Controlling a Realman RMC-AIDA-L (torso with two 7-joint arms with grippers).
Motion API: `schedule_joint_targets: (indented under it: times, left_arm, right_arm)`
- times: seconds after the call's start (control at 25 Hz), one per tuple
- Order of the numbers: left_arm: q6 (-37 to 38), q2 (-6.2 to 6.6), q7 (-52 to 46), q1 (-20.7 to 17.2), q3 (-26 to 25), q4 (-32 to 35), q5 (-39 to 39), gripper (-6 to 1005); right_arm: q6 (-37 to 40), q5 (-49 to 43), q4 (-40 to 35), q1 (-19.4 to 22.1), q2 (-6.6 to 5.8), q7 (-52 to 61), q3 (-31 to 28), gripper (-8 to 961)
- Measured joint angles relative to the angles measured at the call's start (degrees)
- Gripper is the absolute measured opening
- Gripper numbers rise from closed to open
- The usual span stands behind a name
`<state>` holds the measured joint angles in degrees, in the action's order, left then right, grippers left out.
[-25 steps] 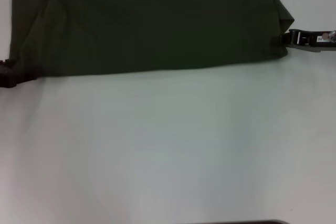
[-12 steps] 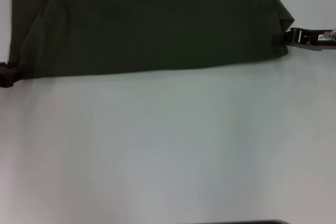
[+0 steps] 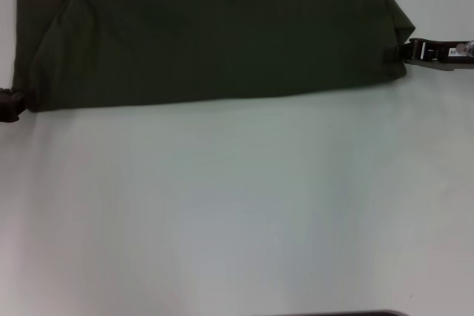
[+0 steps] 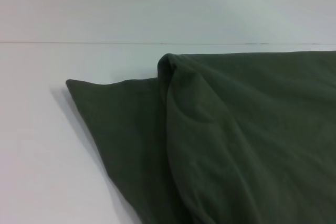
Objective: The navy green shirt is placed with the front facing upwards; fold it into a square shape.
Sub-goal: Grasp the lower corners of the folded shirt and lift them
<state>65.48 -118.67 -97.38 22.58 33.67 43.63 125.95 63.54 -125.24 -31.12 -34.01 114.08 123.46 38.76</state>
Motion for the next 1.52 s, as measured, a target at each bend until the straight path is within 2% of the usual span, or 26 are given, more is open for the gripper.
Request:
schedule_joint_targets:
  times: [0.28,0.48,0.72,0.88,1.24,1.48,1.52]
  left_arm:
    - [0.13,-0.08,0.00,-0.15,-0.51,0.54,-0.49,79]
    - [2.23,0.07,-0.47,-0.53,-0.57,1.90,-0.54,95]
    - [4.27,0.80,-1.34,-0.74,-0.53,3.00,0.07,263]
    - [5.09,1.20,-1.39,-0.78,-0.30,2.70,0.26,426]
    - [5.50,1.13,-1.28,-0.88,-0.05,3.16,2.94,719]
    - [5.33,0.76,-1.00,-0.46,0.02,3.21,3.01,883]
    - [5.22,0.72,-0.96,-0.39,0.07,3.21,3.05,881]
  right_arm:
    - [0.00,0.00,0.02,0.00,0.00,-0.05,0.00,11]
    - [0.00,0.00,0.11,0.00,0.00,-0.08,0.00,11]
    - [0.00,-0.01,0.03,0.11,0.17,-0.06,0.00,11]
    - [0.02,-0.01,-0.03,0.18,0.17,-0.07,0.00,11]
    - [0.43,-0.01,-0.16,0.26,0.18,-0.06,0.00,11]
    - [0.47,-0.01,-0.18,0.26,0.18,-0.06,0.00,11]
    - [0.47,-0.01,-0.17,0.27,0.18,-0.06,0.00,11]
